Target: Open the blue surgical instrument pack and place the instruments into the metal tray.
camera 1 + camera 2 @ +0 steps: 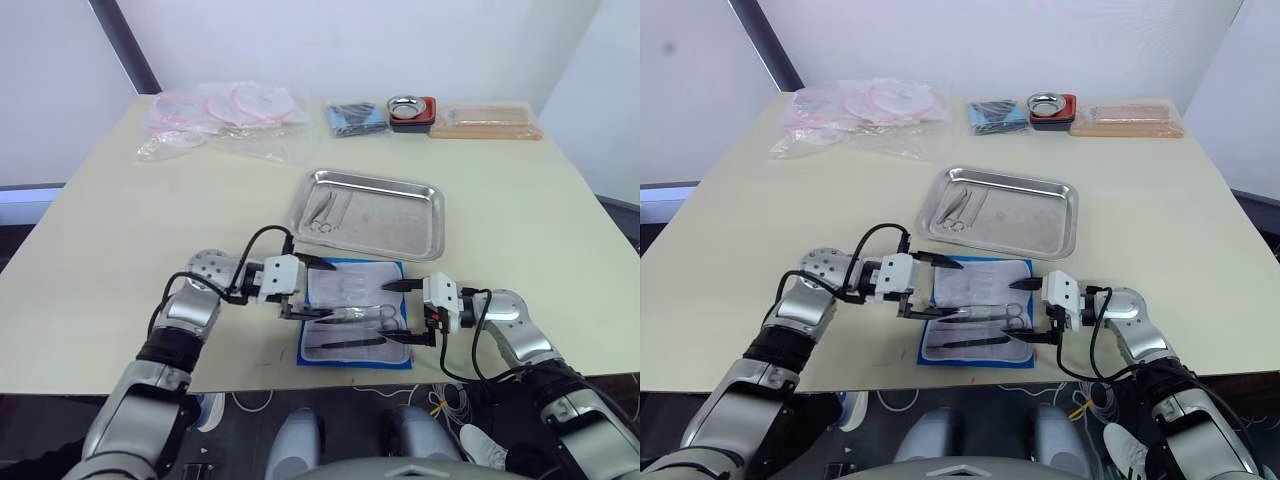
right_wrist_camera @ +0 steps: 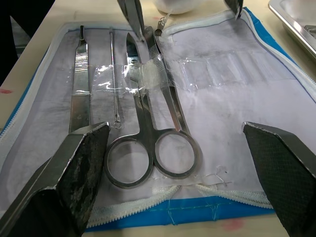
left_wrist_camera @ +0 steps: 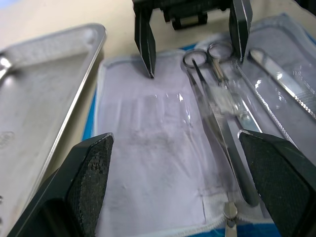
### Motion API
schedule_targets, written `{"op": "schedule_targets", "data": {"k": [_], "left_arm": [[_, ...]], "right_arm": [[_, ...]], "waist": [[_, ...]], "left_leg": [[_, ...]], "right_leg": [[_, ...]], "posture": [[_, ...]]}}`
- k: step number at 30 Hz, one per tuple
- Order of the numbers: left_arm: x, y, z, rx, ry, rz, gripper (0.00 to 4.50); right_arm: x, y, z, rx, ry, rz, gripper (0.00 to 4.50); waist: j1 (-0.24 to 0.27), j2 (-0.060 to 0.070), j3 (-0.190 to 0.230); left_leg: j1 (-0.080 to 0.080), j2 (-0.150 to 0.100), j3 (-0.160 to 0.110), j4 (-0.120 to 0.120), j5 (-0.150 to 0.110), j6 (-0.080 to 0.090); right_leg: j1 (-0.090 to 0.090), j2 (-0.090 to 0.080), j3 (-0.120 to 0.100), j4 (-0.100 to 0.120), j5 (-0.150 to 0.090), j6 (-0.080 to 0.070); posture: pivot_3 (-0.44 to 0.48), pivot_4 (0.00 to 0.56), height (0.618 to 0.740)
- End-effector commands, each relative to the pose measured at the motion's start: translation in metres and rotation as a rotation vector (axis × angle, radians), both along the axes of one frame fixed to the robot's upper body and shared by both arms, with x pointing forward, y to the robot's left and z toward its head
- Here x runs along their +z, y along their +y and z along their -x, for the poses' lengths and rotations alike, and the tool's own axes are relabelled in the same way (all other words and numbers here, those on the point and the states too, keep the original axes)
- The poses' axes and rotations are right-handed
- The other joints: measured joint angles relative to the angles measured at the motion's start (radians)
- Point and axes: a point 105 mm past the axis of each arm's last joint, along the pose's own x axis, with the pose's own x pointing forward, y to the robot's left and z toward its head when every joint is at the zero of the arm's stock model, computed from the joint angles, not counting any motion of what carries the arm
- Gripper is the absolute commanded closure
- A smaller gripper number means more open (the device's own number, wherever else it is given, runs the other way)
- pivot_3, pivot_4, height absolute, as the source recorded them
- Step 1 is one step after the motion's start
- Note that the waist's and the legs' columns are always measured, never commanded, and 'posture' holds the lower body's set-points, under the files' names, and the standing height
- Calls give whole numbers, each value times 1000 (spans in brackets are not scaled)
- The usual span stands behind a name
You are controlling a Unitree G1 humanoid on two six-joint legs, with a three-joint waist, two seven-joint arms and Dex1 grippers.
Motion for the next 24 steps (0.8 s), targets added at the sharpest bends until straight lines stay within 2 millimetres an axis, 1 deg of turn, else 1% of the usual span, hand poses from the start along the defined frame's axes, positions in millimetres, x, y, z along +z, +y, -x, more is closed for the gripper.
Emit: {"op": "schedule_targets", "data": {"k": [1, 9, 10, 11, 12, 13, 14, 24], "left_arm": [[4, -5, -2, -24, -29, 5, 203], [-5, -4, -1, -38, -1, -19, 203], [-6, -3, -1, -38, 3, -19, 556], [-6, -3, -1, -37, 5, -19, 696], [-7, -3, -2, -36, 6, -19, 741], [-8, -2, -3, -30, 5, -27, 1289], [-9, -1, -3, -27, 3, -34, 1674], [-9, -6, 1, -63, 17, -10, 1674]], "right_arm": [[-76, -31, 36, -50, 258, 254, 0], [-77, -29, 36, -47, 258, 252, 0], [-77, -28, 36, -46, 258, 251, 0], [-77, -28, 36, -46, 258, 251, 0], [-77, -28, 36, -46, 258, 250, 0], [-77, -28, 36, -47, 257, 250, 0], [-77, -27, 36, -47, 256, 250, 0], [-77, -27, 36, -50, 255, 249, 0]], "waist": [[0, 0, 0], [0, 0, 0], [0, 0, 0], [0, 0, 0], [0, 0, 0], [0, 0, 0], [0, 0, 0], [0, 0, 0]], "left_leg": [[0, 0, 0, 0, 0, 0], [0, -1, -1, 0, 0, 0], [0, -1, -1, 0, 0, 0], [0, -1, -1, 0, 0, 0], [0, -1, -1, 0, 0, 0], [0, -1, -1, 0, 0, 0], [0, -1, -1, 0, 0, 0], [0, -1, -2, 0, 0, 0]], "right_leg": [[0, 0, 0, 0, 0, 0], [0, 0, -2, 0, 0, 0], [0, 0, -2, 0, 0, 0], [0, 0, -2, 0, 0, 0], [0, 0, -2, 0, 0, 0], [0, 0, -2, 0, 0, 0], [0, 1, -2, 0, 0, 0], [0, 1, -3, 0, 0, 0]], "posture": [[0, 150, 740], [0, 150, 740], [0, 150, 740], [0, 150, 740], [0, 150, 740], [0, 150, 740], [0, 150, 740], [0, 150, 740]]}}
